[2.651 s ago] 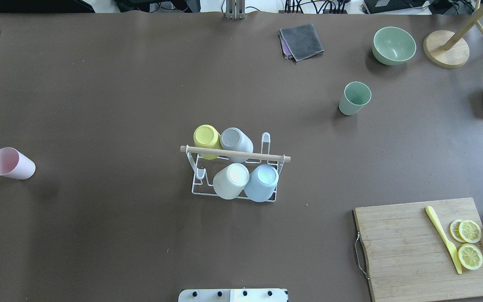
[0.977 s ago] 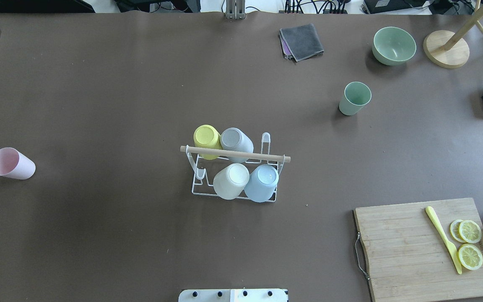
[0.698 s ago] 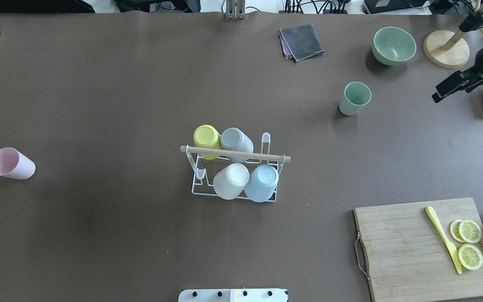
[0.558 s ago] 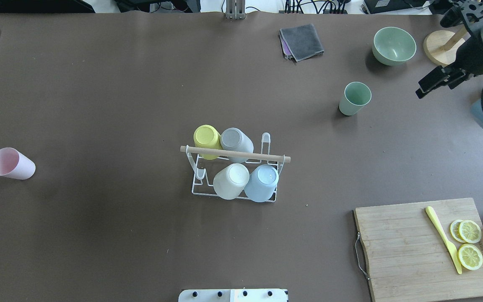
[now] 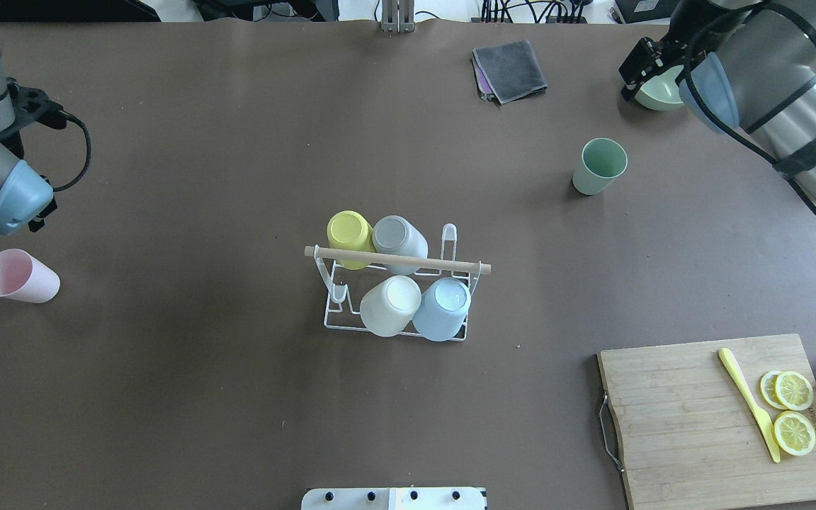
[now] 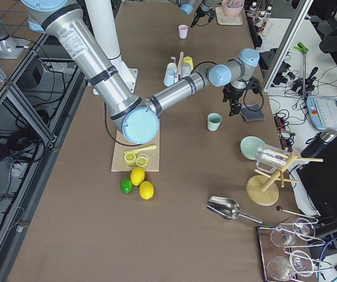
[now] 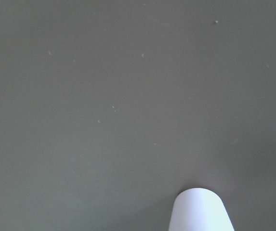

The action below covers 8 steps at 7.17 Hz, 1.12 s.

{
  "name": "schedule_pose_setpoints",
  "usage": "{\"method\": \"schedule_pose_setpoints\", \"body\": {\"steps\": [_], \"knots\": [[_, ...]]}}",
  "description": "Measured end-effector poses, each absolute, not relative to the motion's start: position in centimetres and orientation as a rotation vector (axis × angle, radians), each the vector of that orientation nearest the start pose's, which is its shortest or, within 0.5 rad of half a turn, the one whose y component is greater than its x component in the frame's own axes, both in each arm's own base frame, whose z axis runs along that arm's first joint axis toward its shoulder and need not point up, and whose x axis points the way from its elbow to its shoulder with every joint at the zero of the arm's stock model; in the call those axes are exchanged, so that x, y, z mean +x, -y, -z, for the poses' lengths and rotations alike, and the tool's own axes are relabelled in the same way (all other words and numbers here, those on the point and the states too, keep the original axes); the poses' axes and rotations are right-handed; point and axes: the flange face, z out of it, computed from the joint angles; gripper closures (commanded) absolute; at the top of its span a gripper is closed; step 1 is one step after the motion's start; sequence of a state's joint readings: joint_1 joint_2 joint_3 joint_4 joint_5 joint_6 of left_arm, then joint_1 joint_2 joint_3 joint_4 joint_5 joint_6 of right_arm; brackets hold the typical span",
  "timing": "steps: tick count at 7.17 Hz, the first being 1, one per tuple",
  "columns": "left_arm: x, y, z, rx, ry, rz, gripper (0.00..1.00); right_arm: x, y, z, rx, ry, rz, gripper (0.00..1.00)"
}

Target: Place cup on cup holder

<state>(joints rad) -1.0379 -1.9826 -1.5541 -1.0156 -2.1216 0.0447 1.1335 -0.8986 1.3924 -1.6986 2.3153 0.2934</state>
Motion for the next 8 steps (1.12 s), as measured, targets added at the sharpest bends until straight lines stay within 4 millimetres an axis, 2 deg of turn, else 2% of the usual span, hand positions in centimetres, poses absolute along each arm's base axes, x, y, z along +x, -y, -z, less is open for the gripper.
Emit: {"method": "schedule_pose_setpoints", "body": {"steps": [2,4,5,7,8], "knots": [[26.7,56.6,-51.0,-0.335,-0.456,-0.696,0.02,-27.9,72.1,-35.1,-0.003,0.787,0.286,0.00],[28.9,57.0,-51.4,-0.396,-0.404,-0.768,0.02,-31.4,76.6,-36.8,-0.091,0.748,0.345,0.00],[29.9,57.2,-51.2,-0.409,-0.375,-0.788,0.02,-33.7,77.4,-37.6,-0.132,0.725,0.380,0.00],[31.4,56.9,-51.6,-0.453,-0.345,-0.808,0.03,-38.3,77.0,-38.2,-0.199,0.692,0.420,0.00],[32.8,56.3,-51.7,-0.465,-0.338,-0.839,0.03,-40.0,76.4,-38.7,-0.234,0.691,0.425,0.00]]}}
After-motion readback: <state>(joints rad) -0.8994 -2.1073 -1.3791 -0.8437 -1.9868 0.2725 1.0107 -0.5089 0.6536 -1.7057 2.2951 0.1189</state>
